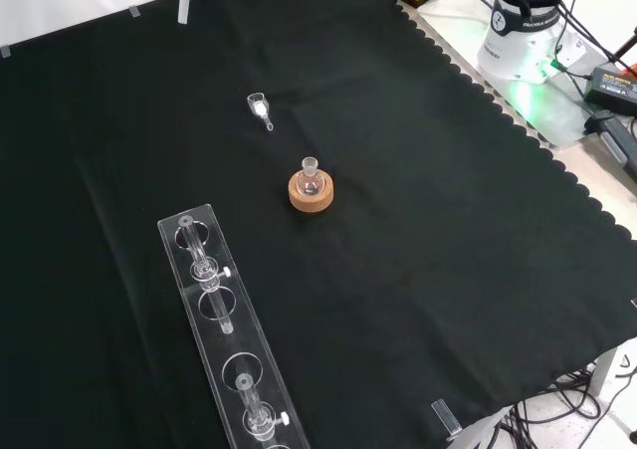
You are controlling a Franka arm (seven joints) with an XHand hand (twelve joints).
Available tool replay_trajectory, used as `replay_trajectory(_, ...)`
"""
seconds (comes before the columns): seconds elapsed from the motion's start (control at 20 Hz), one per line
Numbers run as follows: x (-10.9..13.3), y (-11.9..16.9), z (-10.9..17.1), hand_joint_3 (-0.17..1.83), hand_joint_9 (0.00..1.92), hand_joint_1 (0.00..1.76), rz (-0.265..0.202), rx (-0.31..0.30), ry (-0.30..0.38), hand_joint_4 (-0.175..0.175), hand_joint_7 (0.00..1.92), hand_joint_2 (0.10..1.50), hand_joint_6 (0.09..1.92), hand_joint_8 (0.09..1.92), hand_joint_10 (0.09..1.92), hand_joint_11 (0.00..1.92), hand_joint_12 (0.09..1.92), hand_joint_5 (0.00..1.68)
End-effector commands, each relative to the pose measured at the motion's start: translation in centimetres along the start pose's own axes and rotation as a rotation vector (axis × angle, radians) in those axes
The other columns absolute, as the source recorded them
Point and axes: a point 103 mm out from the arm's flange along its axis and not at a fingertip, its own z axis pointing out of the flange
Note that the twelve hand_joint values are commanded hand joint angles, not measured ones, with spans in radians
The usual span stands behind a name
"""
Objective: Place the funnel on the round-bottom flask.
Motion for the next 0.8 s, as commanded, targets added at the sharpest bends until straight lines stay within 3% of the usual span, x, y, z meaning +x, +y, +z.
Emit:
replay_trajectory(0.05,-0.3,-0.2,0.3,0.18,1.61,1.00,0.013,0.002,-0.021,-0.047,1.10,1.17,1.41,1.63,1.22,1.92,0.94,0.74)
replay_trajectory(0.55,-1.2,-2.1,3.2,0.18,1.62,1.00,0.055,0.072,-0.108,-0.049,1.10,1.17,1.41,1.63,1.22,1.92,0.94,0.74)
replay_trajectory(0.8,-1.8,-4.0,5.4,0.18,1.62,1.00,0.085,0.164,-0.139,-0.052,1.11,1.16,1.42,1.63,1.22,1.92,0.95,0.74)
